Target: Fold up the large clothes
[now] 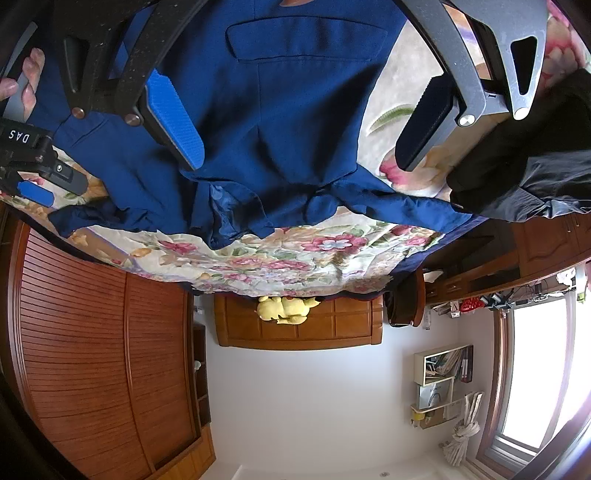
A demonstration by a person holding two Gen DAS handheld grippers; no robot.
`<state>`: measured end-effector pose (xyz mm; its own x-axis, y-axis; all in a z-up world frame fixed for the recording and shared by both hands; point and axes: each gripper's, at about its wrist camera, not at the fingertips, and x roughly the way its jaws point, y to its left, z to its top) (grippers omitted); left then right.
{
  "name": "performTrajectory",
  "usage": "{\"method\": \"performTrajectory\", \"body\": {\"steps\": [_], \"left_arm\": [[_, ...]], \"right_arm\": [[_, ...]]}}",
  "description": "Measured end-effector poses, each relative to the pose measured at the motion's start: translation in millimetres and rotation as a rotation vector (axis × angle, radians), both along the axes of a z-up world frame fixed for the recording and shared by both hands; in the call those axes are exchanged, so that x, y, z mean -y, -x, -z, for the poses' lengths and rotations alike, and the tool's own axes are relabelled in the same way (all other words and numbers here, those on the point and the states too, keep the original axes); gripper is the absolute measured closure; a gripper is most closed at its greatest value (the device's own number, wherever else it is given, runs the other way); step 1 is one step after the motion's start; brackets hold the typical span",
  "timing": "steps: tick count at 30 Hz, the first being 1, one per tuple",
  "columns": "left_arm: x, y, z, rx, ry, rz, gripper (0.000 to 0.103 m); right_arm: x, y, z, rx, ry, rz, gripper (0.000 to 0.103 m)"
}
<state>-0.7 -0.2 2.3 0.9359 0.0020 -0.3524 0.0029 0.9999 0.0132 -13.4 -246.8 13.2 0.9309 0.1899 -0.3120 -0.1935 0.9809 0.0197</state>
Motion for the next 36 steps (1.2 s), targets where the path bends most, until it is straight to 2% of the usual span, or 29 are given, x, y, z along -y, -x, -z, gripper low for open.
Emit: {"method": "performTrajectory", "body": {"steps": [13,36], "left_arm": [[0.3,1.5,-11.0,0.002,0.001,-0.001,0.0],[3.9,5.0,-10.6,0.011,0.003,-0.004,0.0]], "right_arm": [[1.5,0.7,-1.1,0.004,0.004,0.01,0.0],[2.0,1.5,-0.9,0.009,0.0,0.015,0.0]]}}
